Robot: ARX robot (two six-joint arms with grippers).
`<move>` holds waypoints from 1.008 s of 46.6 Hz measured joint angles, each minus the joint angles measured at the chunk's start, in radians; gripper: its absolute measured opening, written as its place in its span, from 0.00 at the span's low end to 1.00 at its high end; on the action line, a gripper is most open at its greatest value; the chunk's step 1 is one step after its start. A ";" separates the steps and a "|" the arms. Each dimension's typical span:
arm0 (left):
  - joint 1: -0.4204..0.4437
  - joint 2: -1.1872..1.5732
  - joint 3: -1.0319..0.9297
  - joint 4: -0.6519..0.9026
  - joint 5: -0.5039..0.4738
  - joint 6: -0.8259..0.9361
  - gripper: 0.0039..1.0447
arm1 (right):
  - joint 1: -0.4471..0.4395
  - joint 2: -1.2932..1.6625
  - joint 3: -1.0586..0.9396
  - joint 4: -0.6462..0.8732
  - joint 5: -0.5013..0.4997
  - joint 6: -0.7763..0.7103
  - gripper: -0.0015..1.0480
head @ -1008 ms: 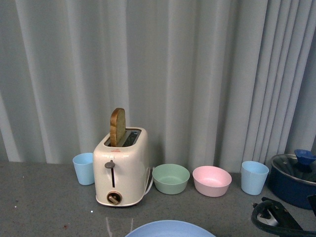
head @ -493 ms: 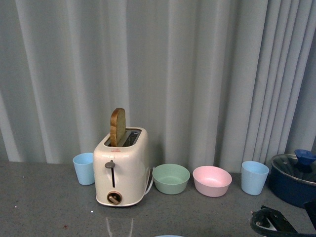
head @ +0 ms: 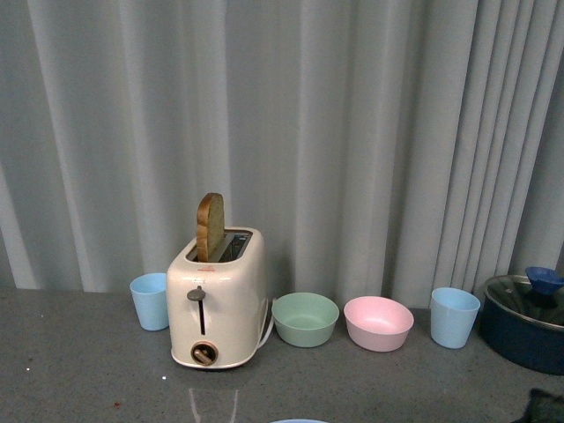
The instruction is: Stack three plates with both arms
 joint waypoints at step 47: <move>0.000 0.000 0.000 0.000 0.000 0.000 0.94 | -0.036 -1.111 -0.415 -0.003 0.433 -0.259 0.06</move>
